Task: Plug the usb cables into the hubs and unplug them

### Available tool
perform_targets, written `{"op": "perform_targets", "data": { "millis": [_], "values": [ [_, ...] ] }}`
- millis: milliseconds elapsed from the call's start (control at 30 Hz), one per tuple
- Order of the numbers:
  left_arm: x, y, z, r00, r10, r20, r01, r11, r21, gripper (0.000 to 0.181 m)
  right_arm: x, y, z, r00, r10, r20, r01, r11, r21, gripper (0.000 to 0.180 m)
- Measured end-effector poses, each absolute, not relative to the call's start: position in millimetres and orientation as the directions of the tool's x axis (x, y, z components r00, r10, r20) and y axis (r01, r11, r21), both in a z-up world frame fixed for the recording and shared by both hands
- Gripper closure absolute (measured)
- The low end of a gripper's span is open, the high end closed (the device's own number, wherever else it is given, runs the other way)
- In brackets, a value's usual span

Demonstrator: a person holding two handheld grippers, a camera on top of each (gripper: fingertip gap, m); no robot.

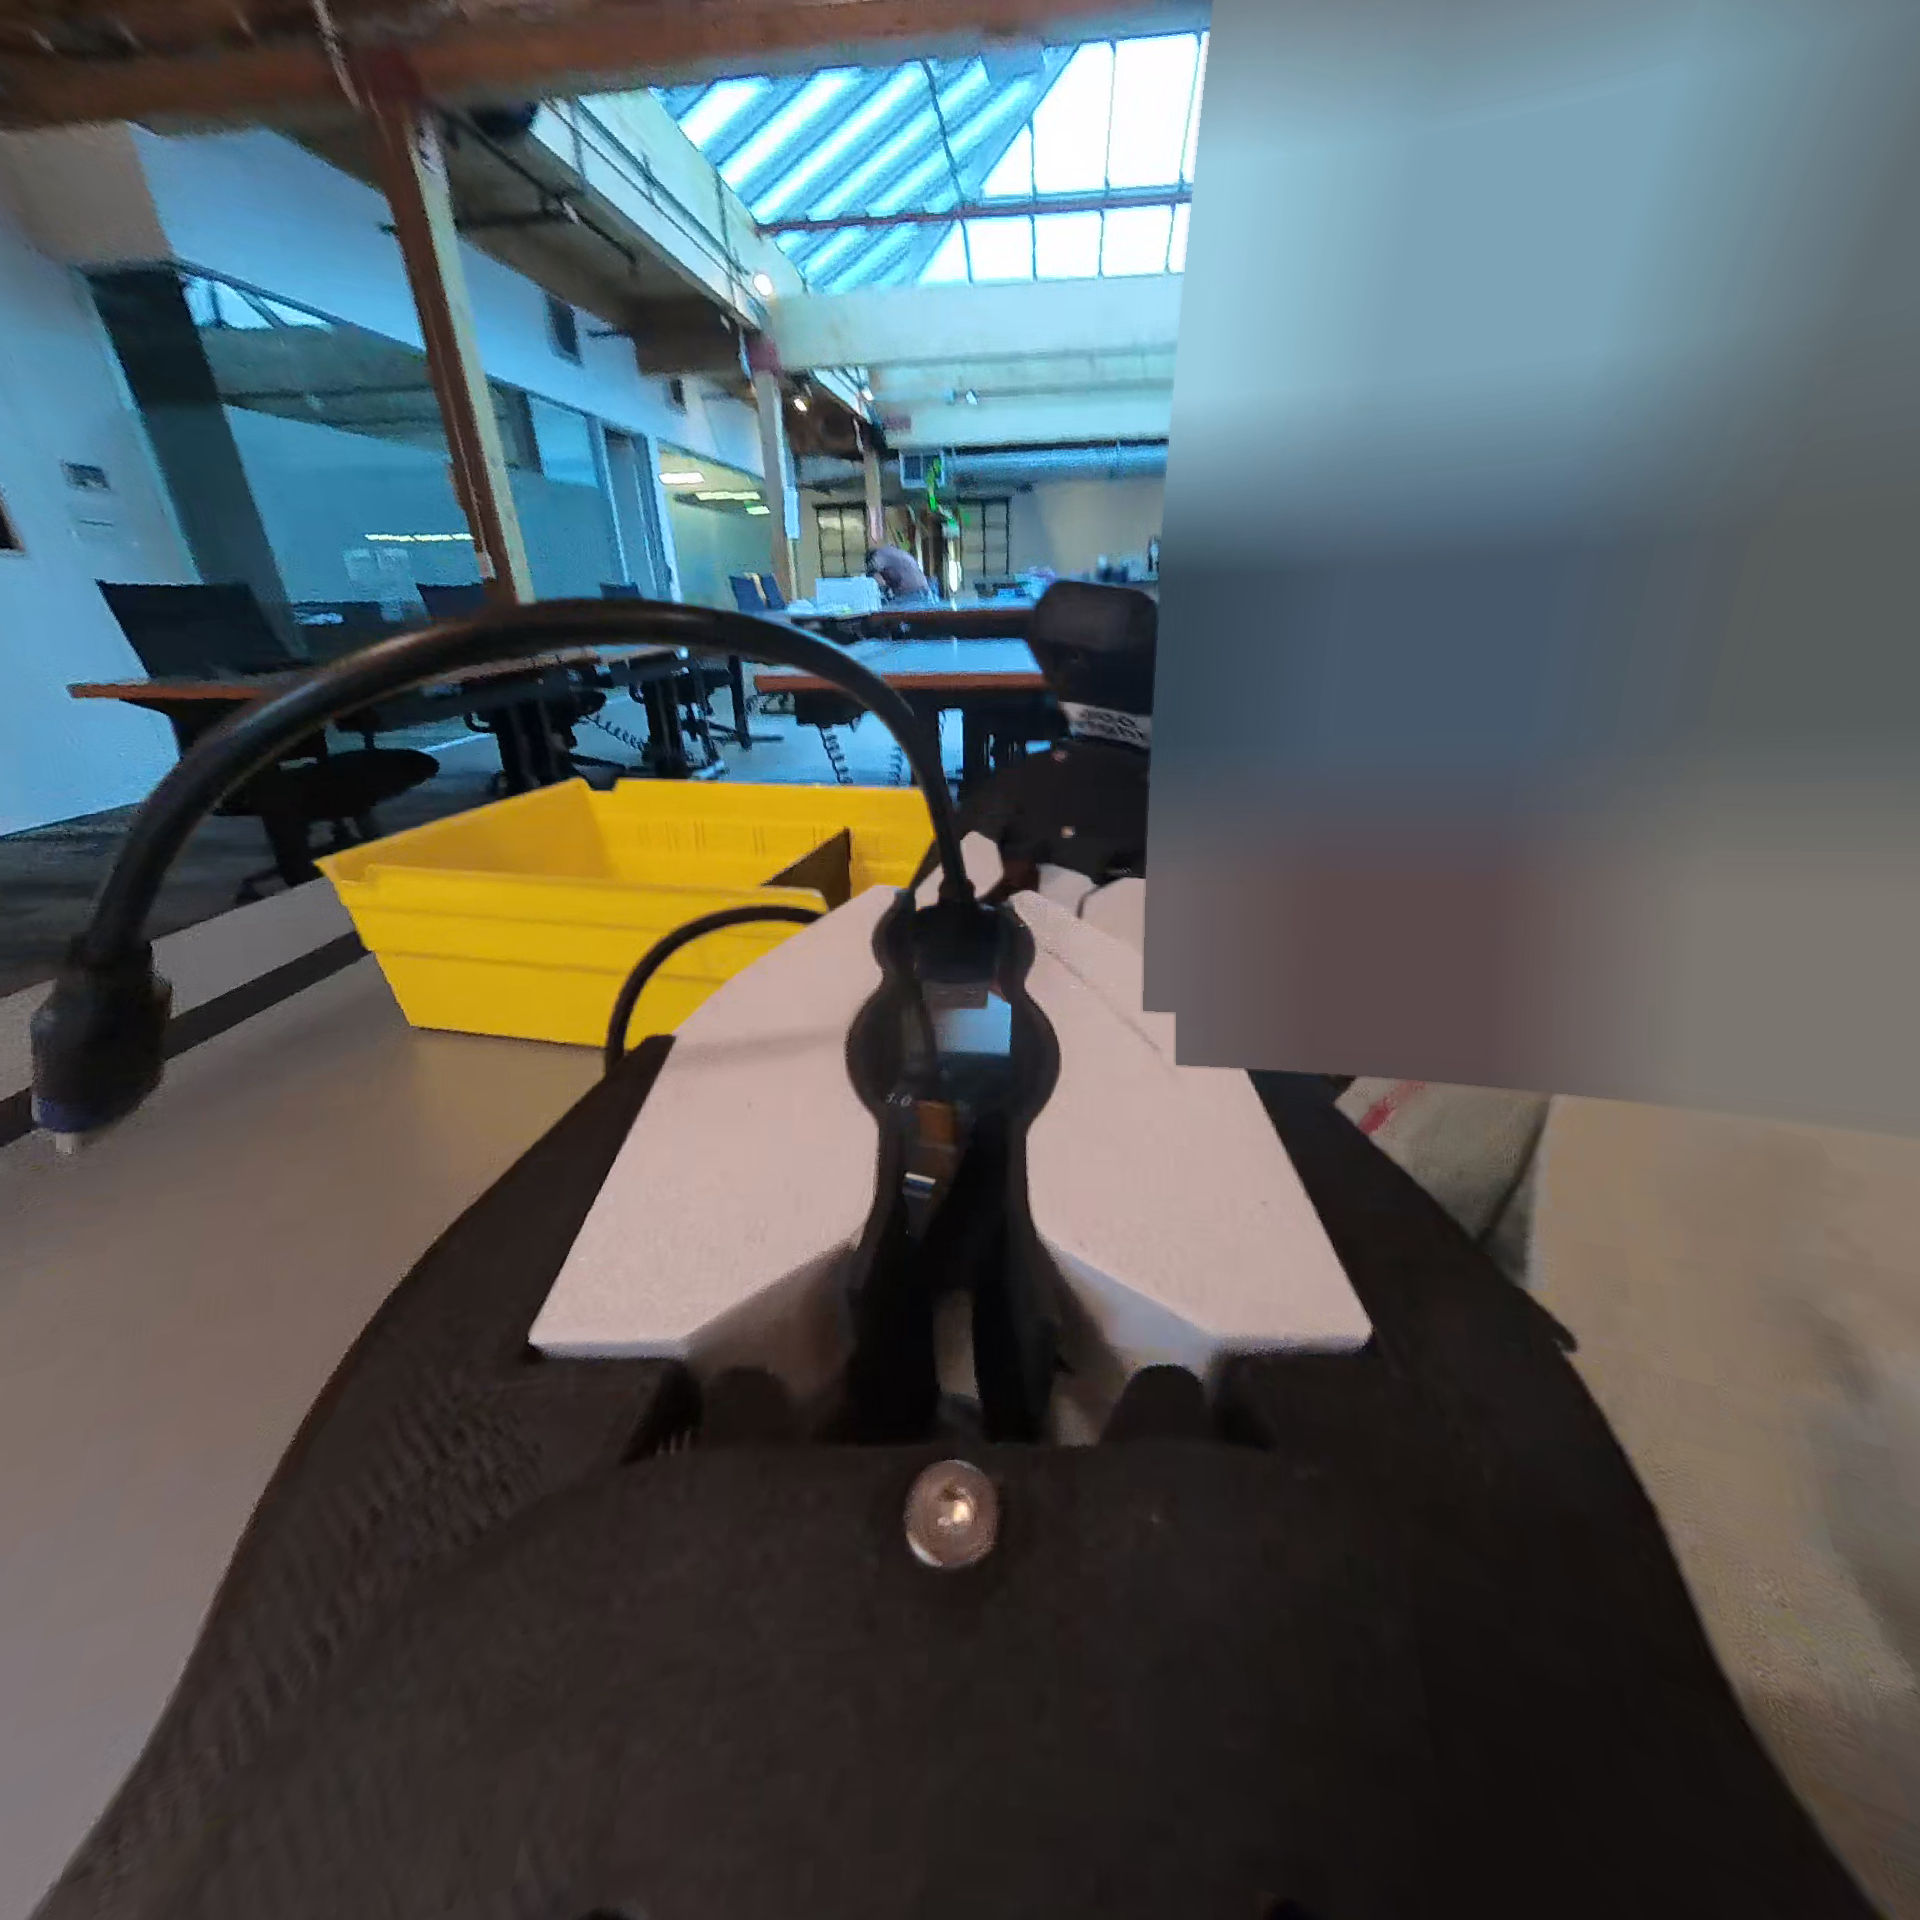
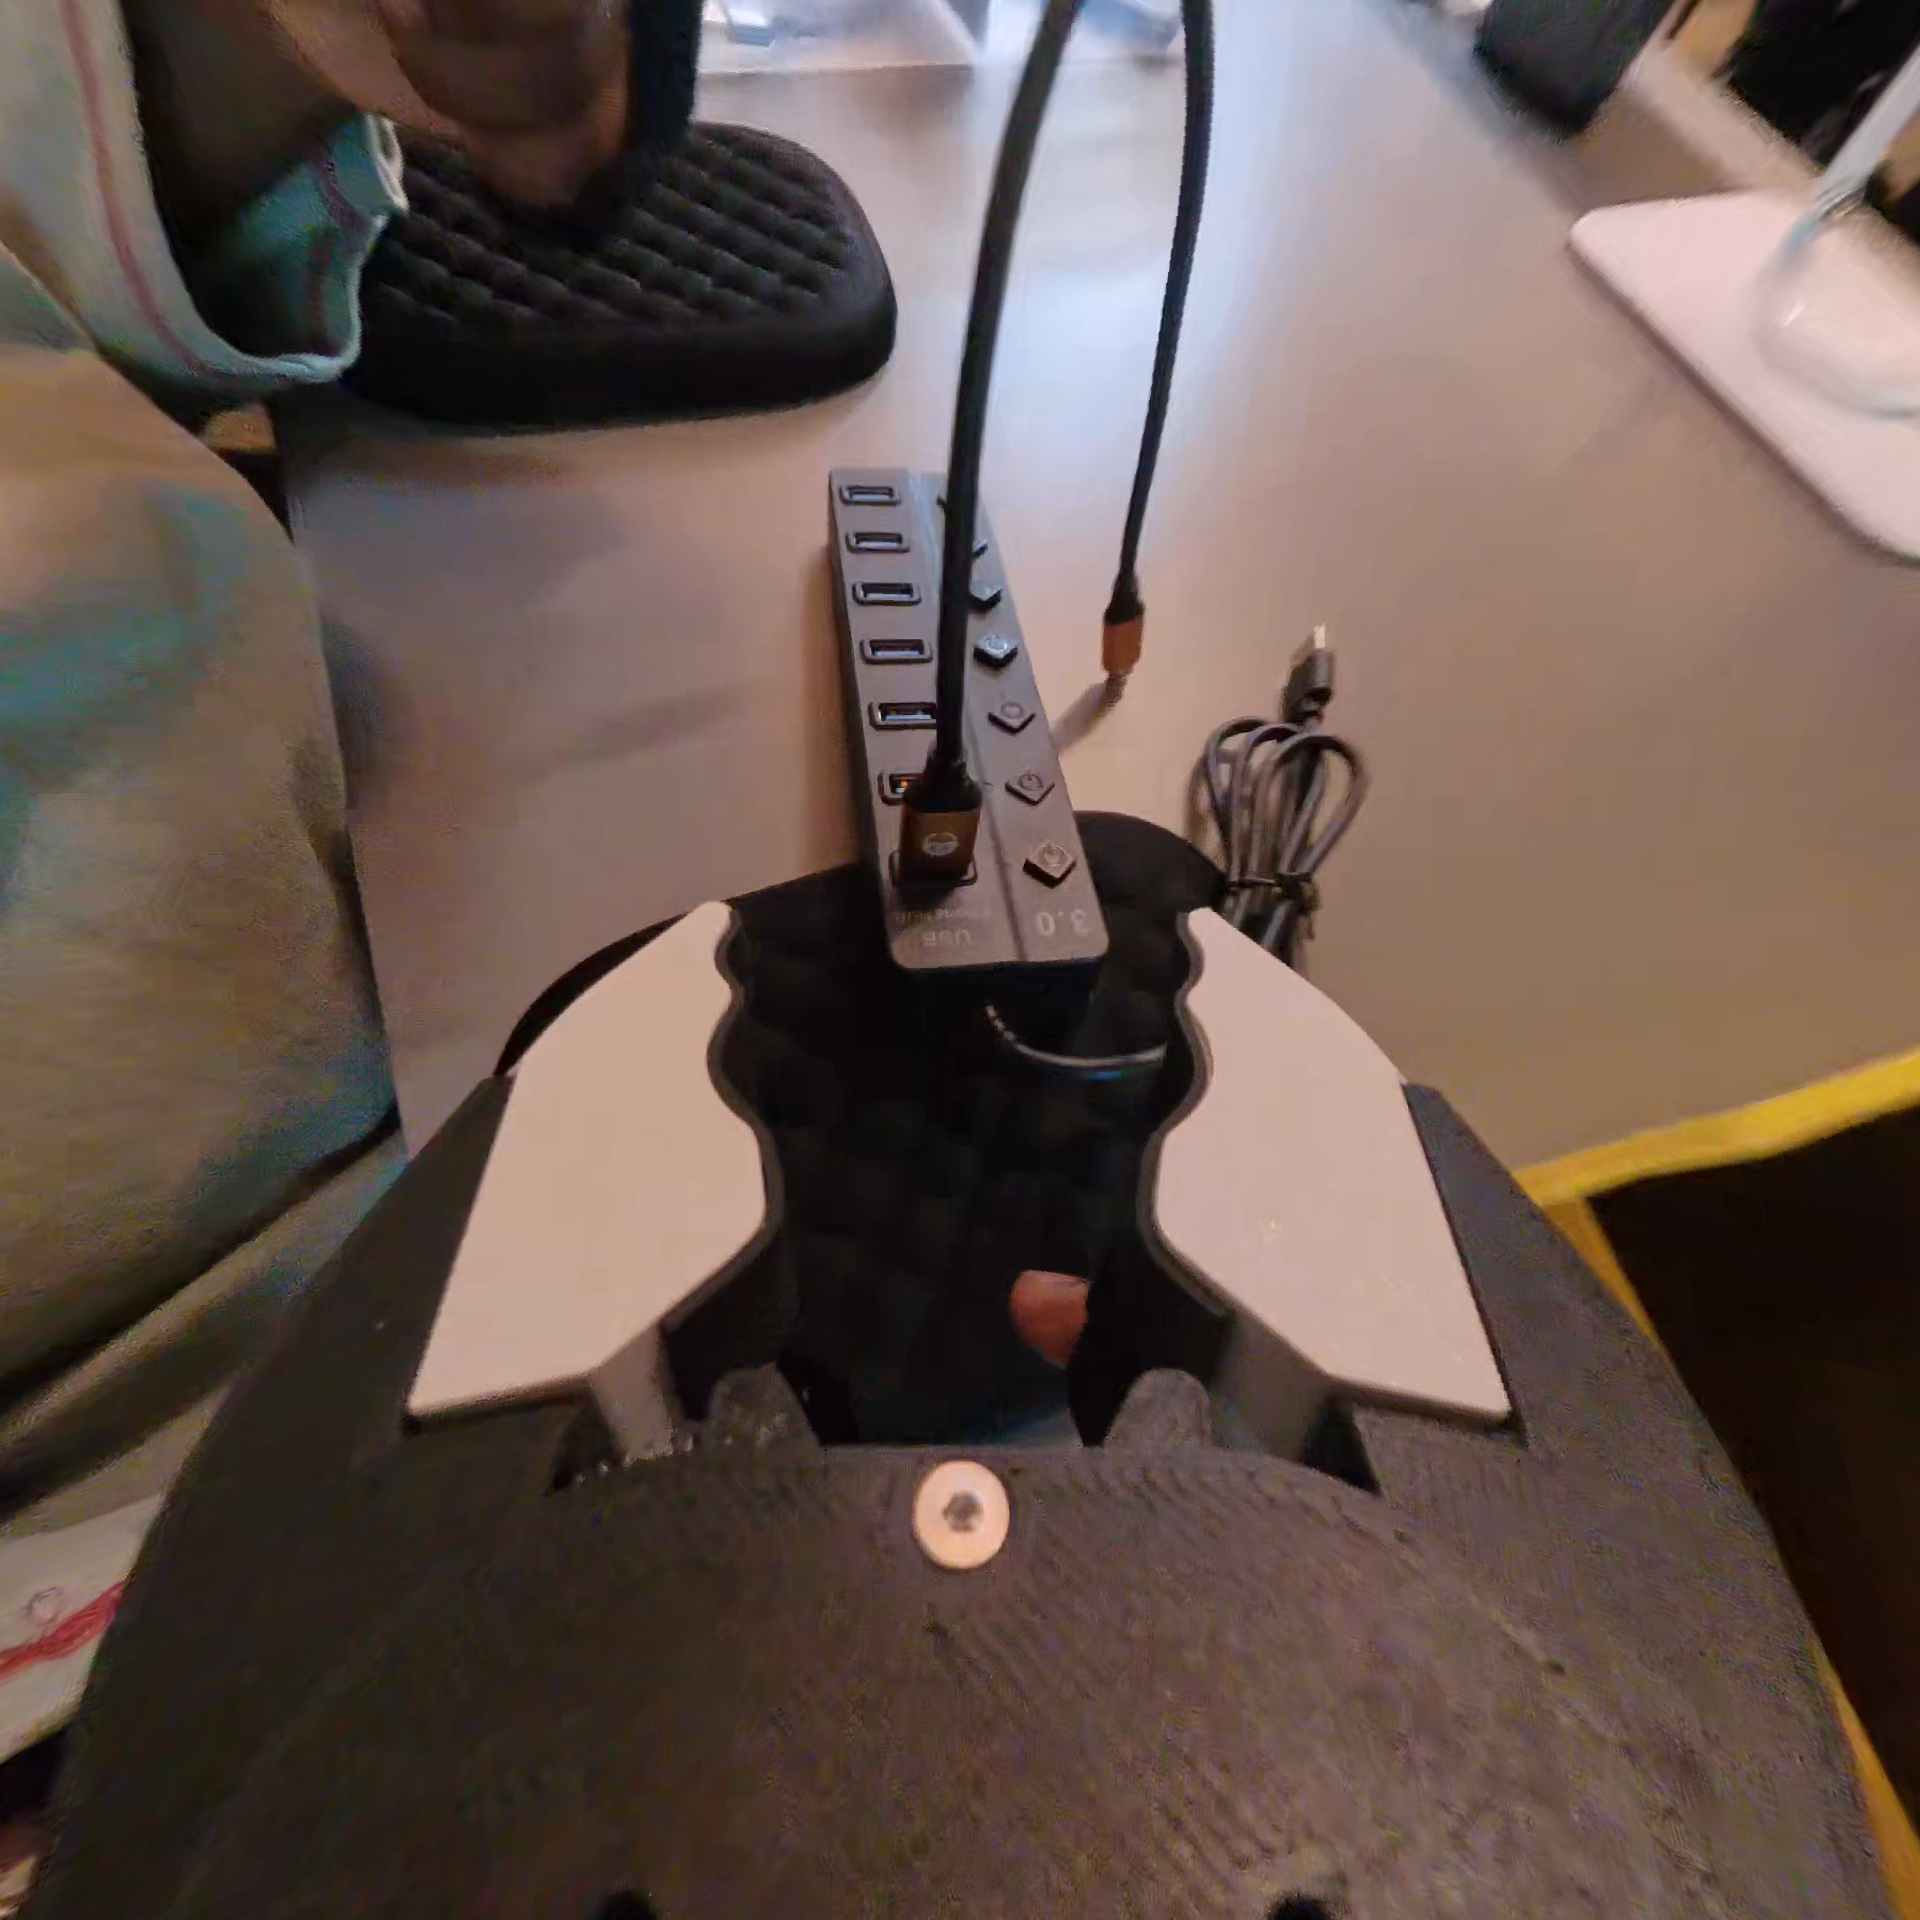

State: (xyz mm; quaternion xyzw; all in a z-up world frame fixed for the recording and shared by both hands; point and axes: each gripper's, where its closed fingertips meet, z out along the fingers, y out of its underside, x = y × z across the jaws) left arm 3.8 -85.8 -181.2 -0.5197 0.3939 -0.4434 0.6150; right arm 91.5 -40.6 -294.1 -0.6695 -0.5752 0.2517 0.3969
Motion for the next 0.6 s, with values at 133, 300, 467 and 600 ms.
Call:
{"op": "perform_targets", "data": {
  "millis": [133, 300, 467, 600],
  "values": [
    [29.6, -80.2, -210.4, 0.213, -0.965, -0.155, 0.003, 0.159, -0.987, 0.165, 81.1, -34.7, -328.8, 0.165, 0.984, 0.065, 0.648, -0.058, -0.759, 0.101],
    [40.3, -61.5, -237.4, 0.108, -0.976, -0.19, -0.125, 0.176, -0.976, 0.165, 73.2, -35.9, -328.7, 0.123, 0.992, 0.033, 0.608, -0.049, -0.793, 0.112],
    [45.5, -44.3, -264.7, 0.122, -0.968, -0.218, -0.219, 0.188, -0.957, 0.165, 73.3, -36.9, -327.6, 0.112, 0.993, 0.04, 0.597, -0.035, -0.801, 0.125],
    [43.8, -51.6, -280.3, 0.032, -0.978, -0.204, -0.276, 0.188, -0.943, 0.165, 73.7, -36.6, -327.5, 0.115, 0.992, 0.043, 0.588, -0.033, -0.808, 0.125]
  ]
}}
